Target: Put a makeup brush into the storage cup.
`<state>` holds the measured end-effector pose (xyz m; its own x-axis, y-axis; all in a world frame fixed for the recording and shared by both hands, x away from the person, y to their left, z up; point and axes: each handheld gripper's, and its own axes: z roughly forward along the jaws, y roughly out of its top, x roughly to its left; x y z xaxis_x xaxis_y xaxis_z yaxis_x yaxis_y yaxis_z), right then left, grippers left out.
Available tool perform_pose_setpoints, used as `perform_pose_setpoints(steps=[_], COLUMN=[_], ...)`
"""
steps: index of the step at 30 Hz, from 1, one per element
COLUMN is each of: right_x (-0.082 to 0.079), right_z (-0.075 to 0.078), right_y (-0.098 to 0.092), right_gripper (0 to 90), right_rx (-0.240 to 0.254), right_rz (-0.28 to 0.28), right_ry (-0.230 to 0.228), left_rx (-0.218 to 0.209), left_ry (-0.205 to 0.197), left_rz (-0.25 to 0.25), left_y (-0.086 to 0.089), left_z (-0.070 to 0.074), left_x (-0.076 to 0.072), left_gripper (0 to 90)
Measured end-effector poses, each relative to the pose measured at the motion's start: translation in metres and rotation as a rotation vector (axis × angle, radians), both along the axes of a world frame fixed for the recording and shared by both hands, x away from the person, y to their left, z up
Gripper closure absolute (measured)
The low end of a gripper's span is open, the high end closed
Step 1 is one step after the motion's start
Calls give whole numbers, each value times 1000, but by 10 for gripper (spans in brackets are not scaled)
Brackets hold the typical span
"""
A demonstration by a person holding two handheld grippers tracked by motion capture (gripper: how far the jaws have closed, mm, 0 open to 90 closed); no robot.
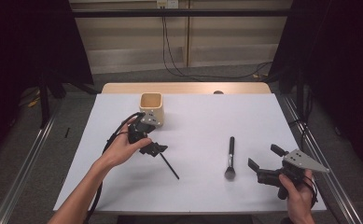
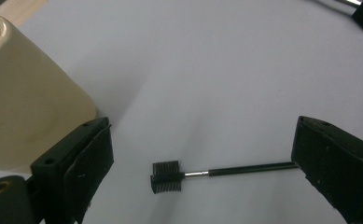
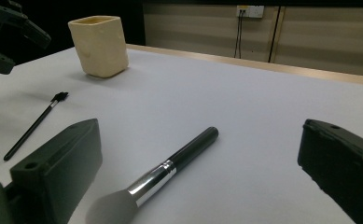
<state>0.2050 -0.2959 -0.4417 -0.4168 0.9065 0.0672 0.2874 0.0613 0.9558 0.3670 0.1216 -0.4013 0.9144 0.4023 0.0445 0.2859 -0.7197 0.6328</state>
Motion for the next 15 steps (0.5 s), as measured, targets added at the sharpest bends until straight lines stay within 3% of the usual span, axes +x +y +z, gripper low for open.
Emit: perform_pose_setpoints(steps=[3, 6, 12, 15], right_x=[0, 0, 0, 0], right_z=[0, 0, 0, 0], right_y=[1, 1, 0, 0], right_gripper=[0, 0, 0, 0], right_rx=[1, 1, -3, -5], right_rz=[1, 2, 4, 7], right_ry=[1, 4, 5, 6], left_rx=[47, 64, 138, 160], left_ry=[0, 16, 39, 33], left_rz=[-26, -45, -106, -123], left_y=[-3, -4, -8, -10], left_z=[0, 1, 1, 0], left_x=[0, 2, 5, 7], left_gripper=[53, 54, 56, 56])
